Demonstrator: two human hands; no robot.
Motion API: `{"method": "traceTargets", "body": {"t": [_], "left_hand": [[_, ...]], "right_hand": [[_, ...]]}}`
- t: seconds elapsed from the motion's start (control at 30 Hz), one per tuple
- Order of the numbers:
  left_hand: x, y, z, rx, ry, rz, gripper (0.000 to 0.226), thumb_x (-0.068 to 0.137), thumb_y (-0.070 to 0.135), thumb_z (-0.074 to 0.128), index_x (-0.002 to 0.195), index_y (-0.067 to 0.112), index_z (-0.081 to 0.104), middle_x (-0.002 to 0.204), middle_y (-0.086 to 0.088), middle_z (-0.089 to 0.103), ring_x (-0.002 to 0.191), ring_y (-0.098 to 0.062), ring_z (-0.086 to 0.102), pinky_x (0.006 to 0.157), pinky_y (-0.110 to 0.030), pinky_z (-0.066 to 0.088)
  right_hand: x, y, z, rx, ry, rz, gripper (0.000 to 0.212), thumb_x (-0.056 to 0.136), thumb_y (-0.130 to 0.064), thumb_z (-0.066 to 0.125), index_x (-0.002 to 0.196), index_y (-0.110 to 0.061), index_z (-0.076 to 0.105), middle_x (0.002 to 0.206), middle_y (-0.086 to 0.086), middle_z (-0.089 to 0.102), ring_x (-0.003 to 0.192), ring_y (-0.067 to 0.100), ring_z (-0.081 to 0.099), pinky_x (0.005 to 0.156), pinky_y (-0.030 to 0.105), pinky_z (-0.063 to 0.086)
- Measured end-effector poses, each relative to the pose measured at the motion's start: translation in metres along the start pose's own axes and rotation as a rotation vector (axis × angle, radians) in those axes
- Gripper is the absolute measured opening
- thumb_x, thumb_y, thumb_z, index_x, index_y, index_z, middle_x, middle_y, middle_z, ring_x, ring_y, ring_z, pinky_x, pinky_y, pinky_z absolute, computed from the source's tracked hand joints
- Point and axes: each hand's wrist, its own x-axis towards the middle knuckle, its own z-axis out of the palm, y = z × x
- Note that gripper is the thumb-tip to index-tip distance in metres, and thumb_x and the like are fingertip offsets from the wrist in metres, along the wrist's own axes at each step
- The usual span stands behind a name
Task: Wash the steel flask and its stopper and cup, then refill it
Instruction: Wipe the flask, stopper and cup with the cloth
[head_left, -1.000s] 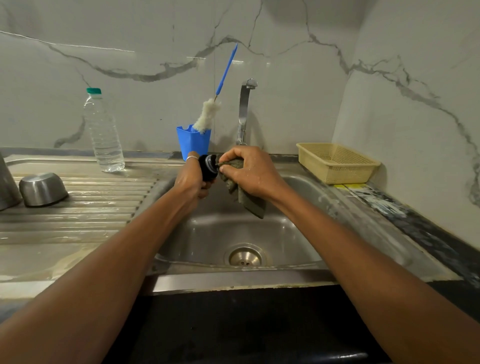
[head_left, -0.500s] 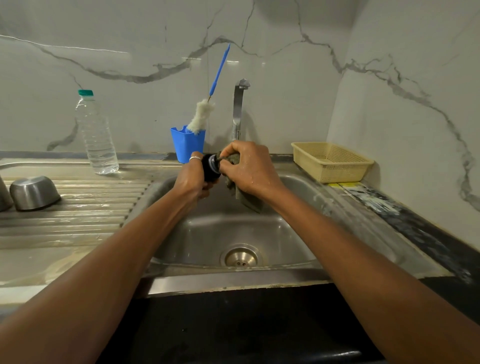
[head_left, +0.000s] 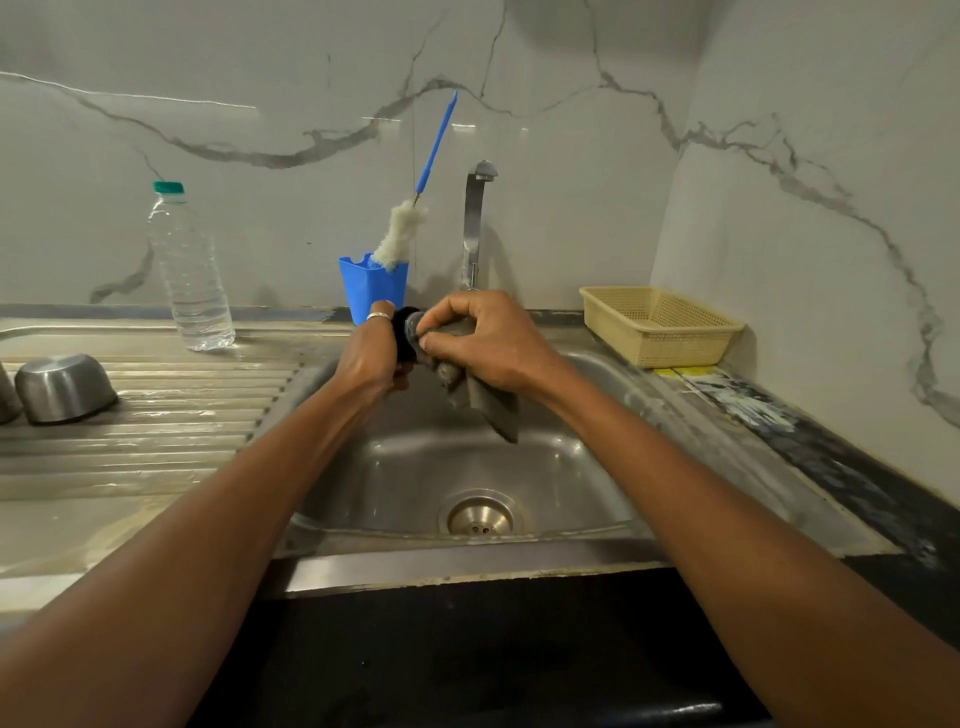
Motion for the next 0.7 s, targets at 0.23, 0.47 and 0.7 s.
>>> {"method": "traceTargets", "body": {"t": [0.23, 0.47, 0.7], "left_hand": [[-0.002, 0.004, 0.006, -0.01, -0.142, 0.037, 0.047, 0.098, 0.06, 0.052, 0.112, 0.015, 0.058, 0.107, -0.011, 0.07, 0.087, -0.025, 0.075, 0.062, -0.033, 0.059], [-0.004, -0.005, 0.004, 0.059, -0.243, 0.158, 0.042, 0.087, 0.019, 0.079, 0.12, 0.009, 0.055, 0.097, -0.003, 0.067, 0.084, -0.016, 0.073, 0.077, -0.033, 0.063], [0.002, -0.006, -0.005, -0.005, -0.228, 0.181, 0.053, 0.082, 0.025, 0.083, 0.126, 0.013, 0.057, 0.11, 0.003, 0.075, 0.101, -0.014, 0.072, 0.075, -0.026, 0.05]], "right_hand": [[0.005, 0.01, -0.017, -0.052, 0.169, 0.202, 0.007, 0.085, -0.013, 0.072, 0.083, -0.02, 0.074, 0.06, -0.004, 0.072, 0.058, 0.009, 0.072, 0.068, 0.025, 0.059], [0.01, 0.012, -0.019, -0.018, 0.21, 0.162, 0.022, 0.094, -0.027, 0.068, 0.113, -0.02, 0.076, 0.1, -0.009, 0.072, 0.089, 0.003, 0.067, 0.079, 0.015, 0.053], [0.008, 0.013, -0.012, -0.023, 0.218, 0.105, 0.023, 0.1, -0.021, 0.063, 0.119, -0.015, 0.075, 0.087, -0.012, 0.068, 0.063, -0.017, 0.06, 0.058, -0.001, 0.04]]}}
